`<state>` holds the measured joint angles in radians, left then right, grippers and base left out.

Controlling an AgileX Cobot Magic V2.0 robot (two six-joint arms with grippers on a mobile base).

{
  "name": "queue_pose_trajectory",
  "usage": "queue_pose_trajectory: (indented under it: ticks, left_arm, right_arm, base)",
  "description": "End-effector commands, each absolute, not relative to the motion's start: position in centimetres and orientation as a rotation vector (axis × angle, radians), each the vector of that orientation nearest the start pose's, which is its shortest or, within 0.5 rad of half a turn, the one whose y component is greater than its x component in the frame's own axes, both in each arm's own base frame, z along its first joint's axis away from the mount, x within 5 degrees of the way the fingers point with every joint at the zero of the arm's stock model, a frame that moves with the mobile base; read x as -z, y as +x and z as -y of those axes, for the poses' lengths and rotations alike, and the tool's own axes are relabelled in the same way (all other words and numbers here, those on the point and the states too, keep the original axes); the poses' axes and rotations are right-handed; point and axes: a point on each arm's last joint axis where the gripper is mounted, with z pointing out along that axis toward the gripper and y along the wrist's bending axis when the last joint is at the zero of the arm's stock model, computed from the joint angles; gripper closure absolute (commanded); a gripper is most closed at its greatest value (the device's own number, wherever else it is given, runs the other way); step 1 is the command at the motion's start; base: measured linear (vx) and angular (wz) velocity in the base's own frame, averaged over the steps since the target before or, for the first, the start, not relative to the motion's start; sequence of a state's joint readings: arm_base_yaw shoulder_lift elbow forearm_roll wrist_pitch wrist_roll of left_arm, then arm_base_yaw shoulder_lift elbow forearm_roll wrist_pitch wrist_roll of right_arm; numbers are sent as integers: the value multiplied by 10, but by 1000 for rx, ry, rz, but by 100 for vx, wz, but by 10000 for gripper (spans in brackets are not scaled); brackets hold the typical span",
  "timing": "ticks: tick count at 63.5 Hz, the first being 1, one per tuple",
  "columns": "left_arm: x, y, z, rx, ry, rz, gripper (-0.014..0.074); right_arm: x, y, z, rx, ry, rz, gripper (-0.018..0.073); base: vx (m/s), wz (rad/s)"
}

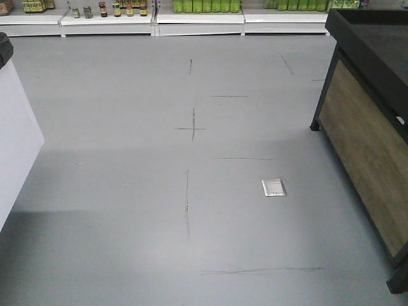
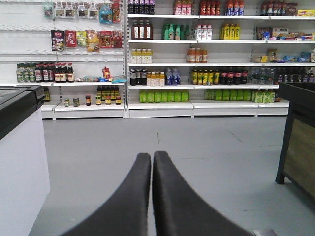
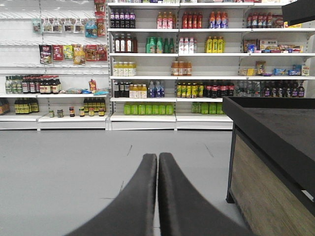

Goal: Pick three apples into basket with both arms
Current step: 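Drive the base forward across the floor toward the produce tables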

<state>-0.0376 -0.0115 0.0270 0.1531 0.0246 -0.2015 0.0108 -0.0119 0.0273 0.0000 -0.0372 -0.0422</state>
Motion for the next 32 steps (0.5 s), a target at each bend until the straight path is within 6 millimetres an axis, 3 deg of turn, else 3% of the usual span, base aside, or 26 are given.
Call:
queue_pose_trajectory:
  ticks: [1,32]
  left_arm:
    - [-208,55,3,89,-17,-1446,603]
    - [-208,55,3,89,-17,-1446,603]
  right_arm:
    - [-211,55,-1,28,-39,-1382,568]
    - [-211,55,-1,28,-39,-1382,568]
  base:
    - [5,-3]
    - [9,-5]
